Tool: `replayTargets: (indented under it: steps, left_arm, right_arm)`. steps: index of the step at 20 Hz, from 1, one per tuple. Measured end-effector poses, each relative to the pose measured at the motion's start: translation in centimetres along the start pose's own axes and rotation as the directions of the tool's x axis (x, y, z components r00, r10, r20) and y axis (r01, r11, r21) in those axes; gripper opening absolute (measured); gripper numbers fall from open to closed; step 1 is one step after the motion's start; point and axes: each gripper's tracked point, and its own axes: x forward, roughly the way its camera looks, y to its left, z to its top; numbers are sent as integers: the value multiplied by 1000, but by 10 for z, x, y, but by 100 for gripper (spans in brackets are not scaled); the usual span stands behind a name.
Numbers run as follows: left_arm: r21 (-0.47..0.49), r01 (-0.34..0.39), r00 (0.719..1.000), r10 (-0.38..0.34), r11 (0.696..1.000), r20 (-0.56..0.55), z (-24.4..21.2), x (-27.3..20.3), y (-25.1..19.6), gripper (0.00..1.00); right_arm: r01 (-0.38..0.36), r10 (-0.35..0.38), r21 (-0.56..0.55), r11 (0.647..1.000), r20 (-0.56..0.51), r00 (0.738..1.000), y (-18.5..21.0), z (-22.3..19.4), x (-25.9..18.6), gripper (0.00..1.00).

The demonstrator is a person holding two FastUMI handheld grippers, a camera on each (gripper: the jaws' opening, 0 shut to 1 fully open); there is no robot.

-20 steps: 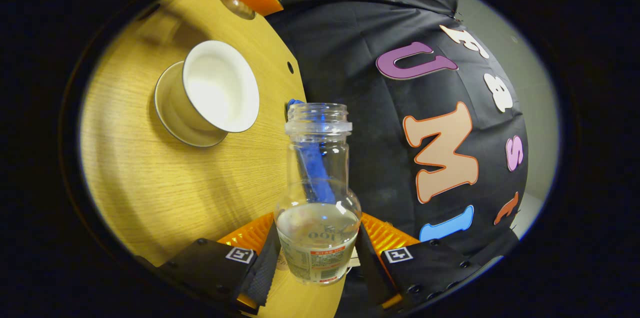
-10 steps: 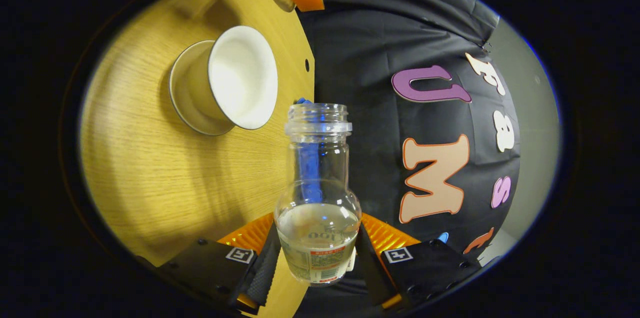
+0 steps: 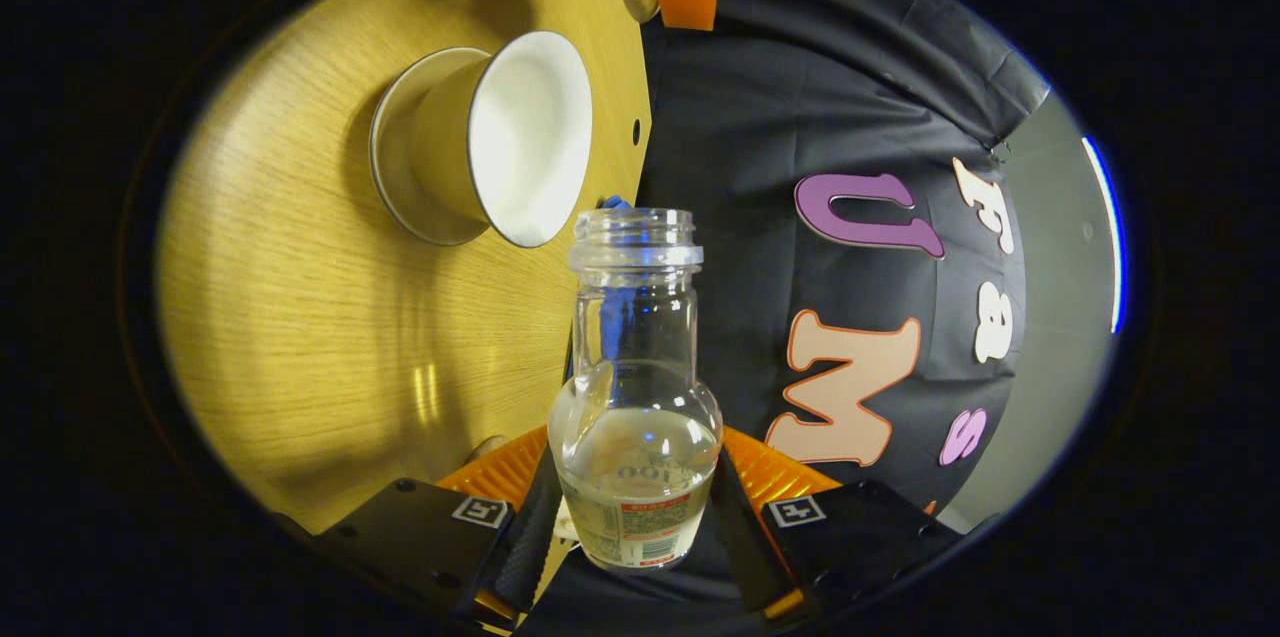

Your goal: Open the teacup lid with one hand, grasp the water bottle and pour water into the teacup with the other hand; after pouring, place the water bottle on the coaster and then close the teacup lid.

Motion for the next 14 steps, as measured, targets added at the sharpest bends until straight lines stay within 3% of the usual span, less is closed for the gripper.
replayTargets:
  steps: [14]
  left_arm:
    - [-1, -8, 1000, 8, 1000, 0, 0, 0, 1, 27]
  right_arm:
    - [83, -81, -105, 991, 26, 996, -27, 2, 5, 78]
